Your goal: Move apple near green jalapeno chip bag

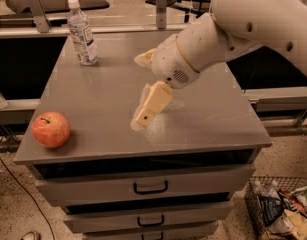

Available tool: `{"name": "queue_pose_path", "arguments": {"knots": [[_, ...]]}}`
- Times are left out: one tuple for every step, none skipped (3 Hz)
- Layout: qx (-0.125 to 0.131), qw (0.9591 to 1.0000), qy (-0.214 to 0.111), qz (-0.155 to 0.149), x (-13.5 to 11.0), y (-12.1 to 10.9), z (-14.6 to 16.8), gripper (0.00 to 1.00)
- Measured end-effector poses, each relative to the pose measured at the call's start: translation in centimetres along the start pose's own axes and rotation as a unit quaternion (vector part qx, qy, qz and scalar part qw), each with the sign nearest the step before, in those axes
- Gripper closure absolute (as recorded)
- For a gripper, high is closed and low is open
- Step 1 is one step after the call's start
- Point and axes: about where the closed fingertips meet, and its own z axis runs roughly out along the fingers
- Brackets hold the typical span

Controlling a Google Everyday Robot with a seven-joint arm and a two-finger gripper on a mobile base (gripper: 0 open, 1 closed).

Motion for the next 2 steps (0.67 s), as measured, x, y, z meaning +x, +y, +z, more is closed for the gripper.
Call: {"name": "queue_pose_path", "arguments": {"knots": [[0.0, 1.0, 0.001, 0.0, 0.03, 0.05, -0.05, 0.0], [0.001, 1.0, -0.006, -0.001, -0.35, 0.11, 0.25, 0.0]]}}
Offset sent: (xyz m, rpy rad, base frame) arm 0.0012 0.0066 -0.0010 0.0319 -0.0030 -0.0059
